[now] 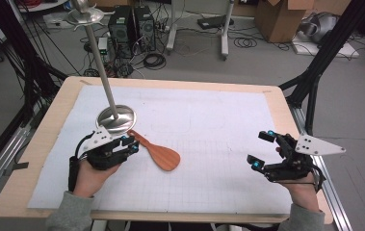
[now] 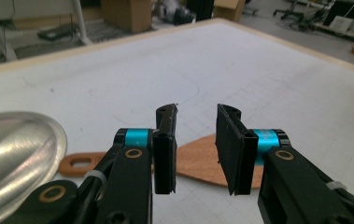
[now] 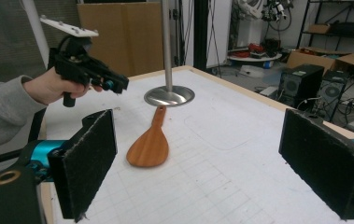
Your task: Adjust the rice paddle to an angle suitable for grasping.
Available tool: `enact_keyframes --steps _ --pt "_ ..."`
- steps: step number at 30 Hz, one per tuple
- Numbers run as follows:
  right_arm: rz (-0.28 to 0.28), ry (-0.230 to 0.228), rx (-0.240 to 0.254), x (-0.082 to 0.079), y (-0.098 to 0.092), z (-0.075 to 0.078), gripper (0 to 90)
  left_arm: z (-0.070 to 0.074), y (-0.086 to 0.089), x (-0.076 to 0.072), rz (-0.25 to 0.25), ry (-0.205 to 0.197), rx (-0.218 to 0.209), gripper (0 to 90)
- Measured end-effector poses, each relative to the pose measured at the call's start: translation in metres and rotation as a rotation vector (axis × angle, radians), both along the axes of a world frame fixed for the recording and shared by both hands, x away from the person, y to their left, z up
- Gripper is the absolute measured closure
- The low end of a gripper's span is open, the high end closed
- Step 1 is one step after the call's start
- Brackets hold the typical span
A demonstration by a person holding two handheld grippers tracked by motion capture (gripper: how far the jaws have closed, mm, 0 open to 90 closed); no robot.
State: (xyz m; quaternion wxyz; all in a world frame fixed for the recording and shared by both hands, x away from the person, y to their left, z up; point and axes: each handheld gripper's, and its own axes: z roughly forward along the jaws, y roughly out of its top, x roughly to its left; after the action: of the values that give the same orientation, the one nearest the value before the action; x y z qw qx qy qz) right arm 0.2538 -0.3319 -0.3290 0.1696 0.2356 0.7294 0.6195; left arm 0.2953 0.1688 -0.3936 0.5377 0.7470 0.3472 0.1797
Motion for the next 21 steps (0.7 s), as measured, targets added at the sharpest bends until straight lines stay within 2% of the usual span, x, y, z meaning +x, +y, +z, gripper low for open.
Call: enact_keyframes --steps 3,7,11,12,16,17,18,20,21 --pt "0.000 0.006 0.004 0.000 -0.001 0.000 10.0 -0.002 -0.004 0.002 -0.005 0.001 0.021 72.7" --pt "-0.004 0.003 0.006 0.000 -0.004 -0.001 10.0 -0.004 -0.011 0.007 -0.022 -0.015 0.046 81.1" --pt "-0.009 0.005 0.013 0.001 -0.006 -0.002 9.9 -0.006 -0.015 0.011 -0.027 0.000 0.065 82.2" --pt "-0.017 0.016 0.012 0.001 -0.006 -0.002 9.9 -0.008 -0.018 0.013 -0.035 0.000 0.091 83.8" --pt "-0.018 0.022 0.011 0.002 -0.005 -0.003 9.9 -0.010 -0.023 0.018 -0.047 0.007 0.104 87.4" --pt "-0.018 0.022 0.011 0.002 -0.005 -0.003 9.9 -0.011 -0.025 0.020 -0.048 0.013 0.107 87.4" --pt "-0.018 0.025 0.010 0.002 -0.005 -0.004 9.9 -0.011 -0.029 0.024 -0.053 0.015 0.133 88.2" --pt "-0.017 0.013 0.007 0.004 -0.004 -0.004 9.9 -0.012 -0.032 0.026 -0.053 0.013 0.133 88.2" --pt "-0.016 0.023 0.008 0.003 -0.004 -0.004 9.9 -0.015 -0.034 0.031 -0.050 0.013 0.149 88.3"
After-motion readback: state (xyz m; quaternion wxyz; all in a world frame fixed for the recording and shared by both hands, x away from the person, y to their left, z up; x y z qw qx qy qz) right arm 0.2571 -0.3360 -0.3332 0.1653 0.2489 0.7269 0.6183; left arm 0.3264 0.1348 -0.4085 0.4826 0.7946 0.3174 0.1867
